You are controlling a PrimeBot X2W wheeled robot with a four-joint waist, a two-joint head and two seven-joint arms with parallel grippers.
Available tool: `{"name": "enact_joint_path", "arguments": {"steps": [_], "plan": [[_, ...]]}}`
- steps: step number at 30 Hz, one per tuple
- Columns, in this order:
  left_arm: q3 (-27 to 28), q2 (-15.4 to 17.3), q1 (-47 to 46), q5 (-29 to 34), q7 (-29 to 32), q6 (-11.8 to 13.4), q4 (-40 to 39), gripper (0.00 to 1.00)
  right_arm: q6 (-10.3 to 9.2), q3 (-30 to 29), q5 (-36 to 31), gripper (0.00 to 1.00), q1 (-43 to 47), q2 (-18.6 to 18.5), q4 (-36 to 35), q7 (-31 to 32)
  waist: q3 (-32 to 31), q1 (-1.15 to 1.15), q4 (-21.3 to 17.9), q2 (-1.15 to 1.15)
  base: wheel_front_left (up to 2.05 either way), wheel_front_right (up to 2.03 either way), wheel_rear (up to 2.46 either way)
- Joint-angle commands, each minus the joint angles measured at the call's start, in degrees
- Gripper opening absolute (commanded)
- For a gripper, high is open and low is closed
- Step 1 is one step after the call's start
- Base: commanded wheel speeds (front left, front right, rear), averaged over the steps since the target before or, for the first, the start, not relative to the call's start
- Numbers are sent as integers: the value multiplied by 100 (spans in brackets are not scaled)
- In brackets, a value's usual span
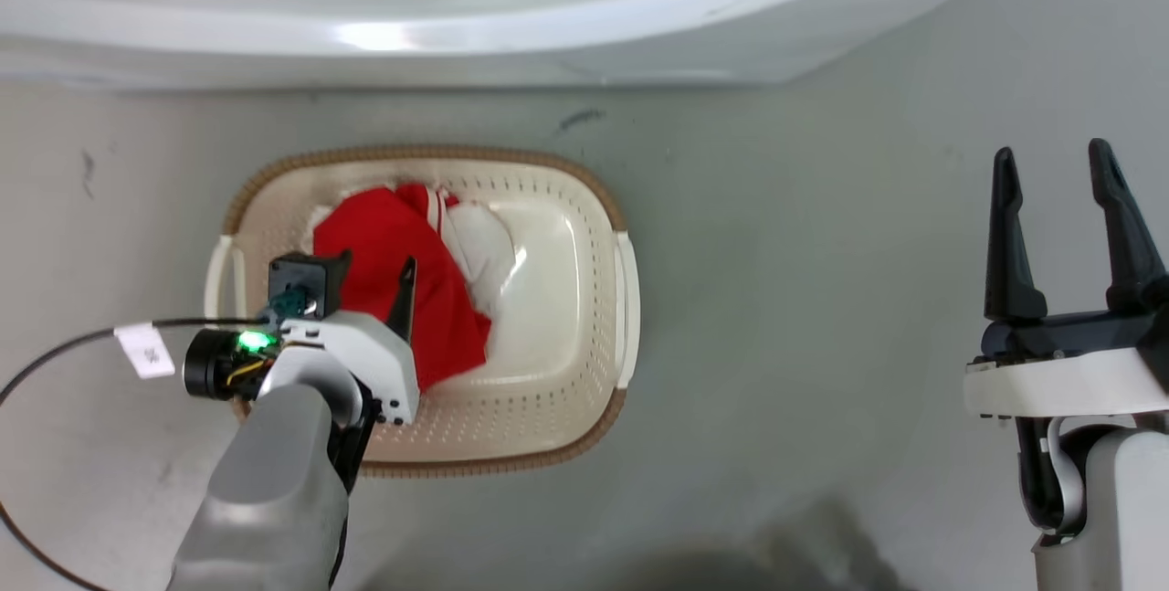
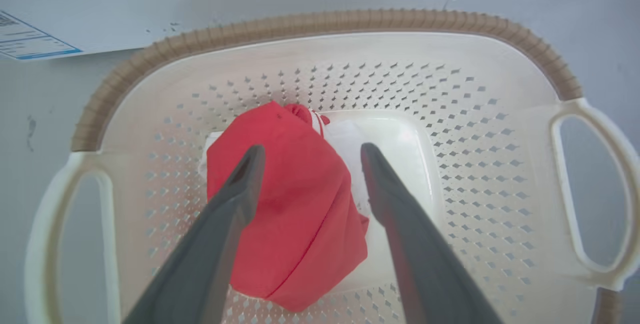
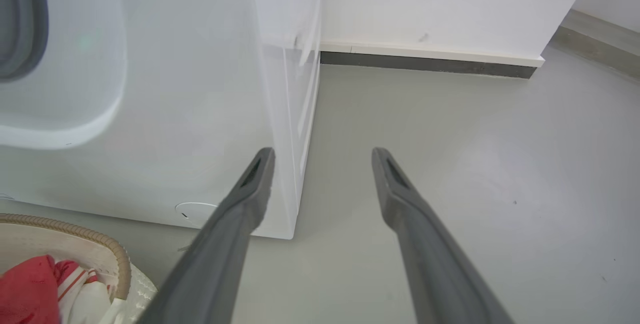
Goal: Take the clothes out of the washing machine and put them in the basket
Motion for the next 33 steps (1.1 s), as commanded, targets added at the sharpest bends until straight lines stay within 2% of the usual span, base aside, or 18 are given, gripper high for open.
{"name": "enact_joint_path", "arguments": {"steps": [1, 7, 9, 13, 24, 33], "plan": [[-48, 8, 186, -70, -15, -3, -206, 100, -4, 22, 44, 100, 17, 0, 49, -14, -514, 0, 5, 0, 0, 0, 0], [-323, 222, 898, -258, -15, -6, -1258, 100, -4, 29, 98, 100, 226, 1, 236, -13, -1339, 0, 17, 0, 0, 0, 0], [-601, 410, 1110, 60, -15, -7, -1656, 100, -4, 48, 99, 100, 284, 1, 287, -14, -1523, 0, 16, 0, 0, 0, 0], [-601, 459, 1524, 124, -15, -5, -2262, 100, -4, 60, 138, 100, 378, 1, 365, -14, -1839, 0, 39, 0, 0, 0, 0], [-444, 327, 2140, 64, -14, -2, -3548, 100, -4, 135, 227, 100, 561, 0, 446, -14, -2176, 0, 32, 0, 0, 0, 0], [-581, 592, 1870, -192, -15, -2, -4164, 100, -4, 185, 402, 100, 510, 1, 461, -14, -2107, 0, -243, 0, 0, 0, 0]]}}
